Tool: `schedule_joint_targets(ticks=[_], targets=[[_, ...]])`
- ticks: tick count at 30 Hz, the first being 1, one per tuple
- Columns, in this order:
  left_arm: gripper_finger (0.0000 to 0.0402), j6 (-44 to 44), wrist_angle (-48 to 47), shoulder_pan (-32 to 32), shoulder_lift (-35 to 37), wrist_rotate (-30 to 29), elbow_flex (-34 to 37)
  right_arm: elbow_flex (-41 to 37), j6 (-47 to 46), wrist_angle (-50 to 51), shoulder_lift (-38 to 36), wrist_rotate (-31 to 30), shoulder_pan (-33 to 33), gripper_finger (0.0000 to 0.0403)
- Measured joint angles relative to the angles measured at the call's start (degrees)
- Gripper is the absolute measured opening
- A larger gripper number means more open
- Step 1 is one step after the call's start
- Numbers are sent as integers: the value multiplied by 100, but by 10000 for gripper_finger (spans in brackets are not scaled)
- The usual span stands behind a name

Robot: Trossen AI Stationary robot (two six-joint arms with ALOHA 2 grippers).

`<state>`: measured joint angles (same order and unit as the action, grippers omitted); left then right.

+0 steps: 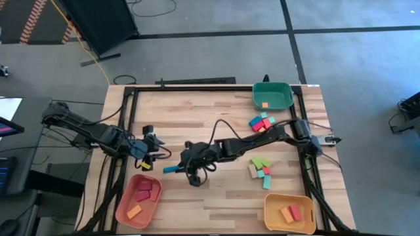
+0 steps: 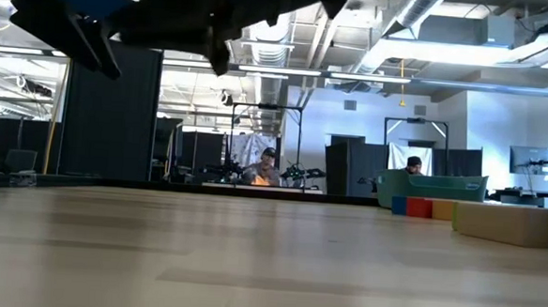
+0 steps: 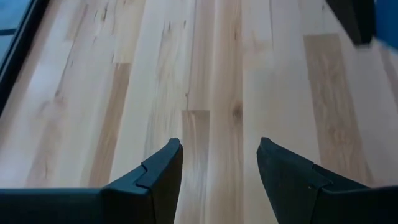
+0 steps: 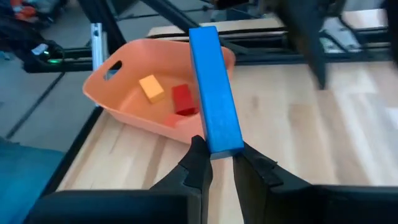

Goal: Sort blocks by size
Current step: Put the medium blue rectangular block into the orange bin

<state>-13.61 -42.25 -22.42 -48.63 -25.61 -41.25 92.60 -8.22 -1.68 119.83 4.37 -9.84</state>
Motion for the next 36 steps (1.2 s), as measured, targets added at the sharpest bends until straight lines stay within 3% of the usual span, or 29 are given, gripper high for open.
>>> schedule_joint_targets(ticks=[8, 15, 21, 28, 36], targets=[[197, 34, -87, -1, -1, -16, 0, 2, 118, 139, -212, -52, 30, 79], [197, 134, -114, 1, -1, -76, 0, 121, -319, -746, 526, 584, 34, 79], [197, -33, -305, 1, 1, -81, 2, 1106, -344, -822, 1328, 1091, 14, 79], [197, -196, -473, 1, 5, -81, 4, 2394, -184, 73, 2134, 1394, -48, 79], [197, -161, -506, 1, 56, -191, 4, 2970, -6, 394, 2404, 1518, -104, 79]])
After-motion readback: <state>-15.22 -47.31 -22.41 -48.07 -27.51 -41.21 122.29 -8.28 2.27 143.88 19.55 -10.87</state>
